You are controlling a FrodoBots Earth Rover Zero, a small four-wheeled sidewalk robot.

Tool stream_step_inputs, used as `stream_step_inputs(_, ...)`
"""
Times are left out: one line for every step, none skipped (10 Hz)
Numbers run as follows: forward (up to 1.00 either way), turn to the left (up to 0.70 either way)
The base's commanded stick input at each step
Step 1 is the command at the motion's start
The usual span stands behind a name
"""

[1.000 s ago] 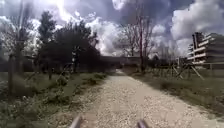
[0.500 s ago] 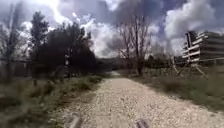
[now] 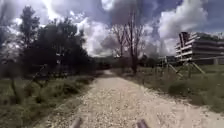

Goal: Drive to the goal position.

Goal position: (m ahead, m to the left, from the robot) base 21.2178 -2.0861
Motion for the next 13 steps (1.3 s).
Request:
stream_step_inputs(1.0, 0.0)
stream_step_inputs(1.0, 0.0)
stream_step_inputs(1.0, 0.0)
stream_step_inputs(1.0, 0.0)
stream_step_inputs(1.0, 0.0)
stream_step_inputs(1.0, 0.0)
stream_step_inputs(1.0, 0.21)
stream_step_inputs(1.0, 0.11)
stream_step_inputs(1.0, 0.0)
stream_step_inputs(1.0, 0.0)
stream_step_inputs(1.0, 0.0)
stream_step_inputs(1.0, 0.0)
stream_step_inputs(1.0, 0.0)
